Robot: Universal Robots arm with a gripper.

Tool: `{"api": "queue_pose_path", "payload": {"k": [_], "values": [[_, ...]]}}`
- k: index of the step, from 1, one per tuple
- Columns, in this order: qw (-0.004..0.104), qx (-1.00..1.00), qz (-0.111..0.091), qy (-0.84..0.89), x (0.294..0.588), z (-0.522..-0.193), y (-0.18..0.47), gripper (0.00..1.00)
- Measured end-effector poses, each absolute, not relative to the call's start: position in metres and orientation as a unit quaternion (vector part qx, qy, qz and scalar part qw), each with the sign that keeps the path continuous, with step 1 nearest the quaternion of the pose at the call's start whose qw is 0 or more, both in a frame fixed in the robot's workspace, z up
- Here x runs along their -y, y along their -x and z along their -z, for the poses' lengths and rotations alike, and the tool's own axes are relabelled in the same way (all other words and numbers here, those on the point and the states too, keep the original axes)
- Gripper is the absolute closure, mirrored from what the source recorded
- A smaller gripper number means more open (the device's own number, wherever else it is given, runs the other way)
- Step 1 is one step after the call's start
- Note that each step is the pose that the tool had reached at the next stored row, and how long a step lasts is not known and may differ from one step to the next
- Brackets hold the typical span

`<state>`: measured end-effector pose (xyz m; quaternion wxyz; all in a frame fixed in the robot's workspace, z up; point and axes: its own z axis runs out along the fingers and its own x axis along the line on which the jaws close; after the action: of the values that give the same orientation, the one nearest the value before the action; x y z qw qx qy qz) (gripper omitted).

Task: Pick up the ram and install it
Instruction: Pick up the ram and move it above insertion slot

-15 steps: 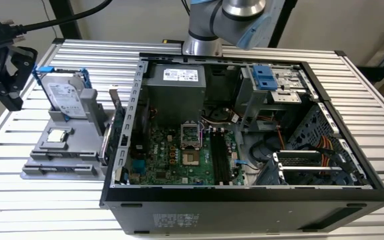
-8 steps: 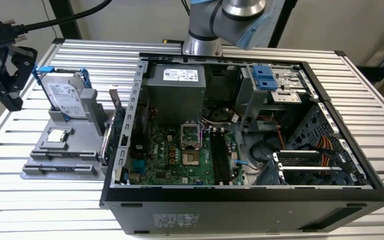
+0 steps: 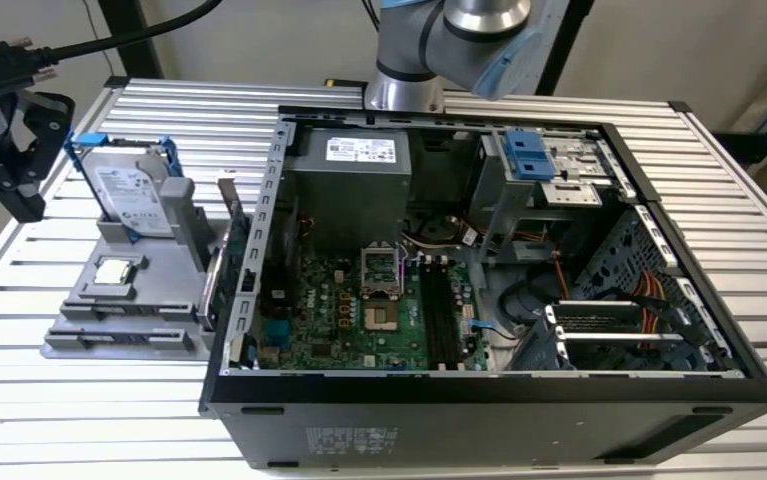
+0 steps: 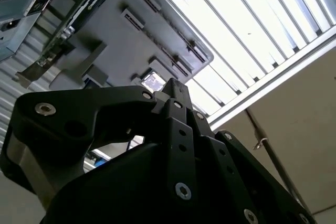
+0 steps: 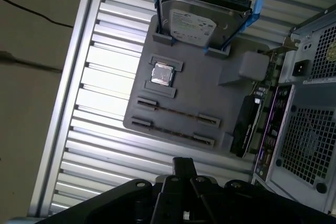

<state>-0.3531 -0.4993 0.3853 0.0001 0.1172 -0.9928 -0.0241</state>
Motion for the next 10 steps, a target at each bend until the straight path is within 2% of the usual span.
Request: {"api": "queue_pose_path", "payload": {"k": [10], "values": [[0.0,0.992,0.024,-0.122,0.4993,-0.3853,0.3531,1.0]]}}
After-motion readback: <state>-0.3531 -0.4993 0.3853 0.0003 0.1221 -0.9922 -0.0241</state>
